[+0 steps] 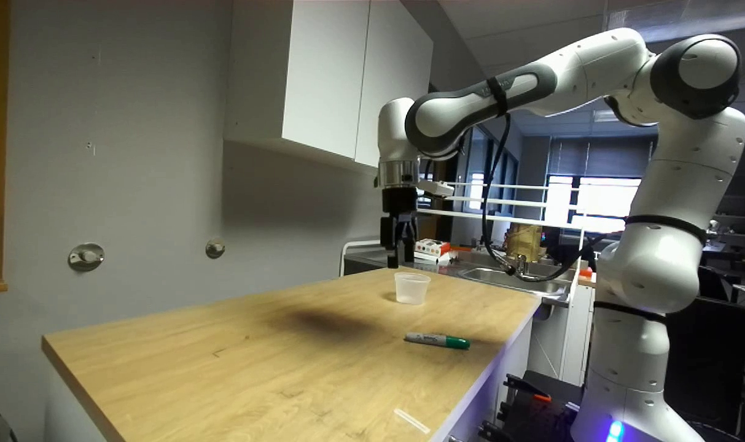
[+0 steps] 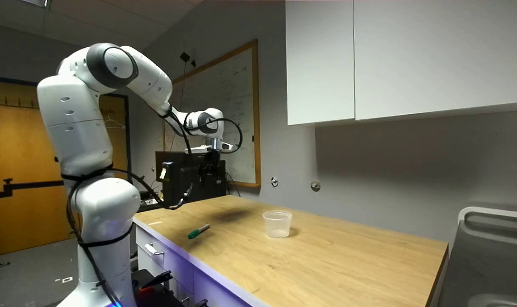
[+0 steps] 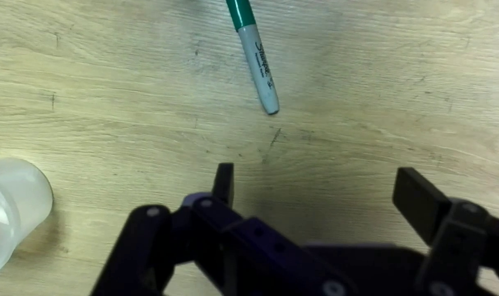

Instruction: Put the marker in the cup

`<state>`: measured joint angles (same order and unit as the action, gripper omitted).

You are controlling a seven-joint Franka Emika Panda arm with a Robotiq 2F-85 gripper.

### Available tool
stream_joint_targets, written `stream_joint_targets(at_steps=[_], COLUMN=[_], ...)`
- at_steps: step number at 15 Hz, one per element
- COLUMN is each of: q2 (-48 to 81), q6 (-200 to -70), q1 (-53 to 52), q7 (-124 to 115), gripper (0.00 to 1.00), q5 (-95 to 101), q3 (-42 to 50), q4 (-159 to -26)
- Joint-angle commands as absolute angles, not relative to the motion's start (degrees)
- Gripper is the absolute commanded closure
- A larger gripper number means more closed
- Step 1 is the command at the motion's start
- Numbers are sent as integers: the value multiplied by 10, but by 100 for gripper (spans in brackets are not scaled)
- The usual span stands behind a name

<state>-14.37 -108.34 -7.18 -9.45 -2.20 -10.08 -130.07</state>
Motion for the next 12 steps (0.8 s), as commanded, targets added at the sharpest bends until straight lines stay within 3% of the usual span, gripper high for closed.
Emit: stream_joint_targets(at_steps=[1,12], q2=[-131,-129], q6=[-1115,-1144], q1=[-69,-68], q7=[-17,109], gripper=[0,0], q5=[-42,-72], q3=[-71,-35], q4=[-1315,-1411])
